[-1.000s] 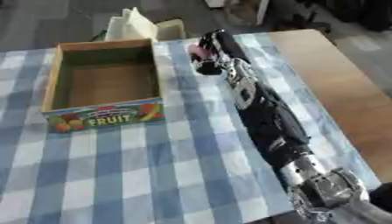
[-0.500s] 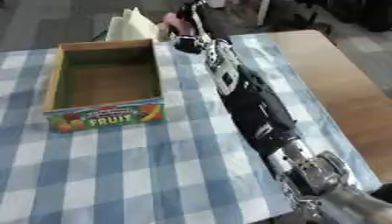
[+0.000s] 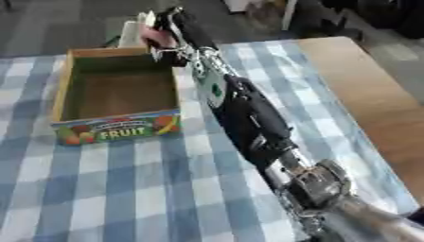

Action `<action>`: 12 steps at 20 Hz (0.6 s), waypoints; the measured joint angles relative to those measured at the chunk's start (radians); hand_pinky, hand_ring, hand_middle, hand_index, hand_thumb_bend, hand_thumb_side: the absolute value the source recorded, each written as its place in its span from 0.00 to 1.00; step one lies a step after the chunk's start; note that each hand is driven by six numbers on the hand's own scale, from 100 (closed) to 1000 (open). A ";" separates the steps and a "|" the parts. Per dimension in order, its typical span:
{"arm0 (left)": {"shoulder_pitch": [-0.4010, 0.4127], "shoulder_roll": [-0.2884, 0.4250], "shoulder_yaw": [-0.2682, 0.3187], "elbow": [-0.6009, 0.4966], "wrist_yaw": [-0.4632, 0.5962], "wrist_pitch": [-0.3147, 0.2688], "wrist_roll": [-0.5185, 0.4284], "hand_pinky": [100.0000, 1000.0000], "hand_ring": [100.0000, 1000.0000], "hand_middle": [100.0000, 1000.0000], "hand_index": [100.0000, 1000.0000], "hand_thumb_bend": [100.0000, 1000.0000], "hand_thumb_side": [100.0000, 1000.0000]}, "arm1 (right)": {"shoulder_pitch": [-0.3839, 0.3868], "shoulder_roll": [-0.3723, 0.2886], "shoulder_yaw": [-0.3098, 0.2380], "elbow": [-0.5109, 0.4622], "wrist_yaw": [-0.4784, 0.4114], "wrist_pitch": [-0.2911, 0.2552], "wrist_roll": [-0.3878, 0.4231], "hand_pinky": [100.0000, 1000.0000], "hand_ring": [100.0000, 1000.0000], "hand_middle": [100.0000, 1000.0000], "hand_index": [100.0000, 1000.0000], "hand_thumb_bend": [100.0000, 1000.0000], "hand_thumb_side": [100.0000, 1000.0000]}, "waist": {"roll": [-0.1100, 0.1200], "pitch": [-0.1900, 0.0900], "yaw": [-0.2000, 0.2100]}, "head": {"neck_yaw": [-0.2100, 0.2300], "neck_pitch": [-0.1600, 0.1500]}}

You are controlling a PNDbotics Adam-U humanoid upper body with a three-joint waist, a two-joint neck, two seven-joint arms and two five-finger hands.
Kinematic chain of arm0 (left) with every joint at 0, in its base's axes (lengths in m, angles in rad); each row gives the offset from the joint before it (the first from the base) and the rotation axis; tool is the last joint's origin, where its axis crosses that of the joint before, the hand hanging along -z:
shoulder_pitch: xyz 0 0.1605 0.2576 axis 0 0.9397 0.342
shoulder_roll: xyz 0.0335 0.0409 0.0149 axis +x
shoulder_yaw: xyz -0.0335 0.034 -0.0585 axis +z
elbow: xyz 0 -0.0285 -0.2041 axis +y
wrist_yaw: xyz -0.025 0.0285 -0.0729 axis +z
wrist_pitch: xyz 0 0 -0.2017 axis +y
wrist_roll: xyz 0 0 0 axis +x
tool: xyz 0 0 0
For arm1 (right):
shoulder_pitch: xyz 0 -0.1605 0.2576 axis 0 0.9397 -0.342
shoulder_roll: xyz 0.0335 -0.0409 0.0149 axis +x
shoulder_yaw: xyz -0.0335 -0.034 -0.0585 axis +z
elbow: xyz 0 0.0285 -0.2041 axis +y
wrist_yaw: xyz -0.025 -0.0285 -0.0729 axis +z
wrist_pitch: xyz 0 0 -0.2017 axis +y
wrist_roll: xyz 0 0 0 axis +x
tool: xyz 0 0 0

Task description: Pick up objects on the table and place them in the box.

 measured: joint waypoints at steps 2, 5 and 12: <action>-0.003 -0.004 -0.003 0.000 0.000 0.000 -0.002 0.65 0.43 0.47 0.53 0.00 0.84 | -0.004 0.018 0.005 0.011 0.029 -0.016 0.016 0.44 0.56 0.47 0.58 0.07 0.00 | 0.000 0.002 0.002 | -0.004 0.000; -0.004 -0.004 -0.003 0.000 0.000 0.001 -0.003 0.65 0.43 0.47 0.53 0.00 0.84 | -0.004 0.037 0.014 0.022 0.078 -0.044 0.048 0.51 0.69 0.62 0.71 0.17 0.00 | 0.000 0.004 0.004 | -0.006 -0.002; -0.004 -0.004 -0.003 0.000 0.000 0.001 -0.003 0.65 0.43 0.47 0.53 0.00 0.84 | -0.004 0.052 0.015 0.030 0.157 -0.100 0.129 0.56 0.75 0.73 0.79 0.22 0.03 | -0.001 0.004 0.003 | -0.008 -0.007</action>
